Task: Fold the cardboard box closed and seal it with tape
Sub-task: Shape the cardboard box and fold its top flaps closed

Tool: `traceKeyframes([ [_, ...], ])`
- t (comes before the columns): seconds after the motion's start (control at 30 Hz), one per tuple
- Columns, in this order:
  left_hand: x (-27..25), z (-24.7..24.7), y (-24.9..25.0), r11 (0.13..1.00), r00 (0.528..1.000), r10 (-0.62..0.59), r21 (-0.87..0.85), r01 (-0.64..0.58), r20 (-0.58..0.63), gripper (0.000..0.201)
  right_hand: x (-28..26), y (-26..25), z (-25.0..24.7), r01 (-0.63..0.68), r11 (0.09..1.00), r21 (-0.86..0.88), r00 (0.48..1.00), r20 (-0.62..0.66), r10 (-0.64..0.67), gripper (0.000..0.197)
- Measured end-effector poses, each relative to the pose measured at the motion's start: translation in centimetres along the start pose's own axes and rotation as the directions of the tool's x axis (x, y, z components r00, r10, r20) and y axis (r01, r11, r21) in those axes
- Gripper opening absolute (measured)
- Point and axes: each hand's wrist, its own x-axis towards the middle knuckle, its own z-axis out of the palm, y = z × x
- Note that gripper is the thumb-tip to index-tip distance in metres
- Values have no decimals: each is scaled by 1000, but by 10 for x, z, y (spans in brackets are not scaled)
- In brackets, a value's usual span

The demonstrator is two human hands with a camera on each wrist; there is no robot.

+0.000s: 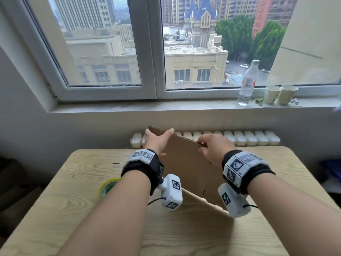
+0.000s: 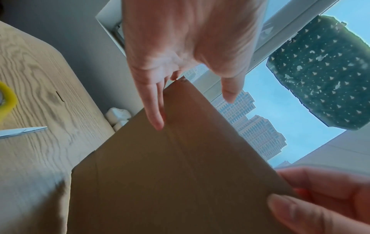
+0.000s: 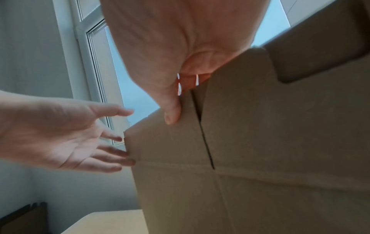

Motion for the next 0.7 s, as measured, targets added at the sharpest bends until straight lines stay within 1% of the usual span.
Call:
traceKeyframes([
  [0.07, -4, 6, -4, 999, 998, -36, 2, 36, 59, 110, -4, -1, 8, 20, 999, 39, 1000, 10, -21, 22],
  [0.13, -6, 13, -9, 999, 996, -48, 15, 47, 75, 110, -7, -1, 13, 32, 995, 96, 999, -6, -31, 21],
  [0.23, -6, 19, -9, 997, 995, -65, -34, 68, 80, 101, -6, 0, 14, 64, 990, 130, 998, -35, -60, 32],
  [0.3, -5, 21, -6, 999, 997, -48, -21, 50, 67, 98, -5, 3, 13, 89, 985, 150, 995, -65, -80, 36],
  [0.33, -3, 21, -5, 999, 997, -42, -18, 43, 60, 101, -4, 4, 14, 98, 982, 160, 993, -78, -87, 35],
  [0.43, 2, 18, -2, 999, 998, -47, 20, 47, 42, 123, -2, 6, 15, 107, 978, 179, 991, -95, -92, 34],
  [0.57, 6, 14, 0, 998, 999, -6, 69, 9, -48, 133, 1, 10, 18, 136, 975, 176, 985, -130, -114, 31],
  [0.63, 10, 13, 0, 997, 998, 6, 81, -1, -66, 133, 2, 11, 18, 137, 969, 203, 981, -161, -105, 25],
  [0.7, 12, 12, 0, 996, 998, 21, 82, -17, -55, 128, 6, 13, 18, 110, 959, 260, 982, -176, -65, 22],
])
